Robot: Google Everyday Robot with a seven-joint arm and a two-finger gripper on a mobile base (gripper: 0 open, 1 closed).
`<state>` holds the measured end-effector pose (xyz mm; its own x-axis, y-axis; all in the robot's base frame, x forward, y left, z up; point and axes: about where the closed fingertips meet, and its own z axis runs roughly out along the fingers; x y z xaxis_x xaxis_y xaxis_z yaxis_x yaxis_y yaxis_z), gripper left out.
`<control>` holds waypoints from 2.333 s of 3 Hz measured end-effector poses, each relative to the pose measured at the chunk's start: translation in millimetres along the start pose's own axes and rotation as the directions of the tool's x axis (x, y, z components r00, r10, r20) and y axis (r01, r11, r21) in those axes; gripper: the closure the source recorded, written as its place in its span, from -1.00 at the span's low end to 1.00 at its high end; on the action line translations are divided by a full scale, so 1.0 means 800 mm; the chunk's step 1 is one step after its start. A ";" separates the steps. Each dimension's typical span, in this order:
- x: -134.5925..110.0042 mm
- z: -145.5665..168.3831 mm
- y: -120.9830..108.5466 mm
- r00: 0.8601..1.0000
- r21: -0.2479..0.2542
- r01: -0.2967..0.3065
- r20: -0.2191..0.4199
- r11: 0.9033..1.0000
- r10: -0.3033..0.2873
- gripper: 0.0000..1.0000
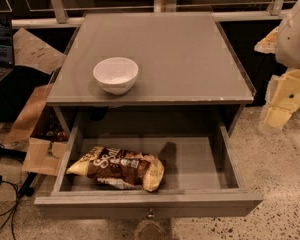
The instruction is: Pick brown chip bag from top drawer and place on counter
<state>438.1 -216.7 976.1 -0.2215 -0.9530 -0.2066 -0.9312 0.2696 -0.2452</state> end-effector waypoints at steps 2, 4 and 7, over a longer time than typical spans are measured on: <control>-0.002 -0.001 0.000 1.000 0.014 -0.011 0.017 1.000 0.010 -1.00; -0.018 0.043 0.011 0.950 0.008 -0.154 0.276 0.988 0.146 -1.00; -0.101 0.085 0.018 0.773 -0.046 -0.175 0.612 0.983 0.166 -1.00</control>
Offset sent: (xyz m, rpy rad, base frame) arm -0.0002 0.0017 -0.0027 0.0368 -0.0177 -0.0200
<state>462.0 -126.7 925.0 -0.1490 -0.6079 -0.7799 -0.8903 0.4257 -0.1617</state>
